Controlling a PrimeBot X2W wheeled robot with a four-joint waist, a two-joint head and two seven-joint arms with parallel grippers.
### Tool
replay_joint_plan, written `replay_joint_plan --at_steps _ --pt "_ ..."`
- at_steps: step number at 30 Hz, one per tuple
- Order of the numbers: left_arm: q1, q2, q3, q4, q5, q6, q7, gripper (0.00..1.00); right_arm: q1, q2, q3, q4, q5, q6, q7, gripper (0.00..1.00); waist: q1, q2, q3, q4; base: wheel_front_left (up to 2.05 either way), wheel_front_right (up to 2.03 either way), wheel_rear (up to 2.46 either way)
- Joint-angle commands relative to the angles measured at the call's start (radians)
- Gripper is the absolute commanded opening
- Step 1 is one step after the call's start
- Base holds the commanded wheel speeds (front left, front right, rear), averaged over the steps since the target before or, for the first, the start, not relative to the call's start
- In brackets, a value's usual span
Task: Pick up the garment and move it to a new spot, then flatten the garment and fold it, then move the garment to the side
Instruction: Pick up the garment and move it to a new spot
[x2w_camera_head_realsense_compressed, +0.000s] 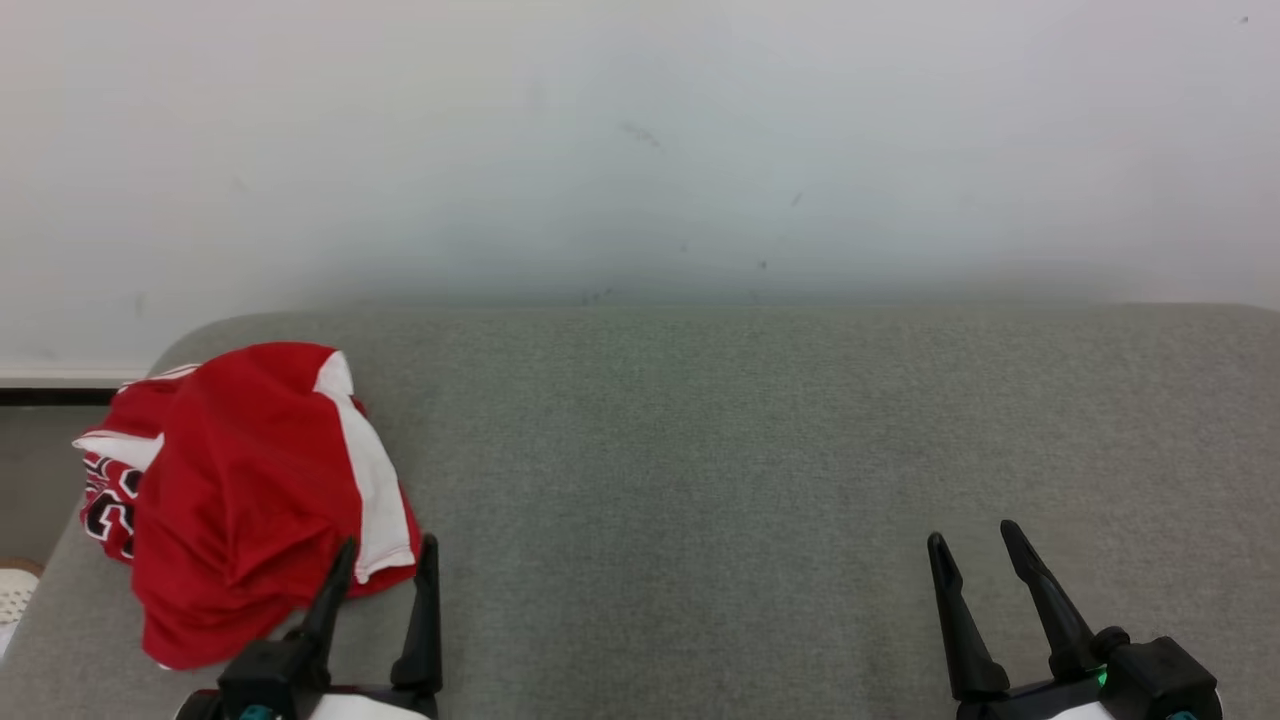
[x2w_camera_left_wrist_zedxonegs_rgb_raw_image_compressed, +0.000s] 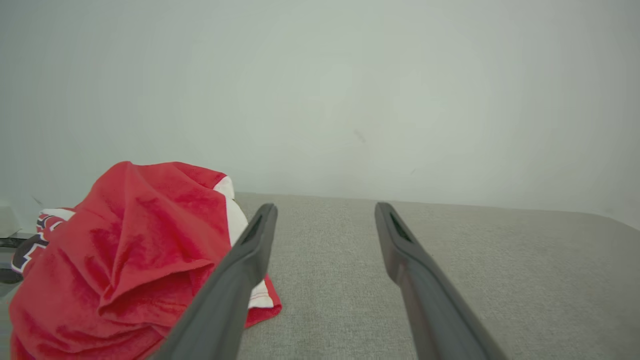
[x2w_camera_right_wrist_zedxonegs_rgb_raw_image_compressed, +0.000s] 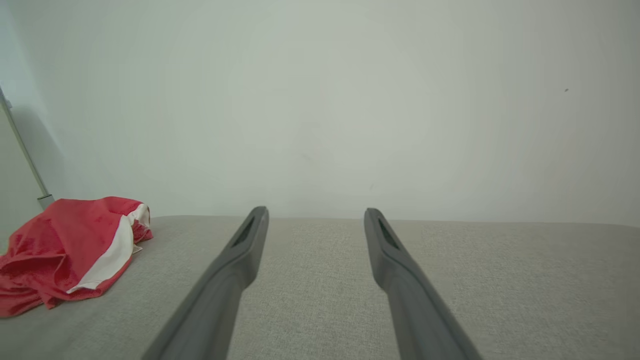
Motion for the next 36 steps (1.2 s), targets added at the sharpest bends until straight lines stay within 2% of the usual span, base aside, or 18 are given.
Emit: replay_joint_plan --at_steps 1,24,30,36 --pt "-0.003 0.006 0.003 0.005 0.01 0.004 -0.001 1.0 0.016 -0.005 0.0 0.001 0.003 -0.002 0.0 1.0 0.0 0.0 -0.001 0.016 0.0 0.0 0.0" --pt "-0.006 0.006 0.065 0.036 0.015 -0.008 -0.001 1.0 0.008 -0.005 0.048 0.004 0.056 -0.002 0.0 1.0 0.0 0.0 -0.007 0.315 0.0 0.0 0.0" --pt "-0.005 0.006 0.069 0.043 0.011 -0.011 -0.001 1.0 0.001 -0.005 0.055 0.008 0.061 -0.002 0.0 1.0 0.0 0.0 -0.013 0.344 0.0 0.0 0.0" --pt "-0.021 0.006 0.082 0.064 -0.006 -0.016 -0.001 1.0 -0.004 -0.005 0.063 0.011 0.067 -0.002 0.0 1.0 0.0 0.0 -0.017 0.338 0.0 0.0 0.0"
